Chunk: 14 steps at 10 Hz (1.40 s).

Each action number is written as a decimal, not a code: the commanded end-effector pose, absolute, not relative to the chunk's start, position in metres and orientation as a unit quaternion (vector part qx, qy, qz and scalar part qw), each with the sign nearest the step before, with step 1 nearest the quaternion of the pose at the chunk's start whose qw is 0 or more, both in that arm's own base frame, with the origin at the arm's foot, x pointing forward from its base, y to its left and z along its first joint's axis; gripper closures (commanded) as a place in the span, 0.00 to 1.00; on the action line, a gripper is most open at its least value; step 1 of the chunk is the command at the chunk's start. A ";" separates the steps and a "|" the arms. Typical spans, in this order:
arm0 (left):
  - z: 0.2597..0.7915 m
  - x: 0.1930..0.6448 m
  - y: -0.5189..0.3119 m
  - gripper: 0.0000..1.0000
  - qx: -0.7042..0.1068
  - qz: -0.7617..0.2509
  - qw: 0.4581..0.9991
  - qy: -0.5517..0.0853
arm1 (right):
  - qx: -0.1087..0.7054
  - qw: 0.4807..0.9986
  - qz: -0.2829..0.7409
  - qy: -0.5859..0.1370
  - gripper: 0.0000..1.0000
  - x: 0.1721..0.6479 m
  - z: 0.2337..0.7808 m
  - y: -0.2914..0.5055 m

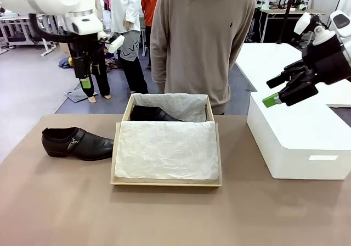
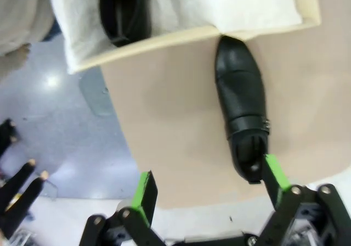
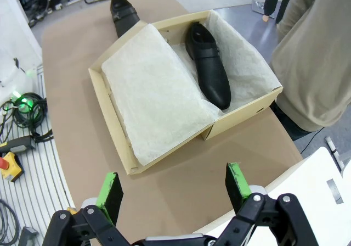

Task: Pack the shoes into the box.
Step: Place the other shoe of the Shoes into the Shoes Box.

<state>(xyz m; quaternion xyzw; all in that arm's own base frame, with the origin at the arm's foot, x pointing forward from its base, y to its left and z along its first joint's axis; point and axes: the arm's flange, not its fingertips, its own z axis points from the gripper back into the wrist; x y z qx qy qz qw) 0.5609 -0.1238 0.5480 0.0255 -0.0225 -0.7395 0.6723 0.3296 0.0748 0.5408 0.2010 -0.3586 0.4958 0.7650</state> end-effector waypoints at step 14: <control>0.528 0.535 -0.084 0.00 0.066 -0.719 0.691 -0.025 | 0.210 0.753 0.504 -0.367 0.00 0.334 0.541 0.074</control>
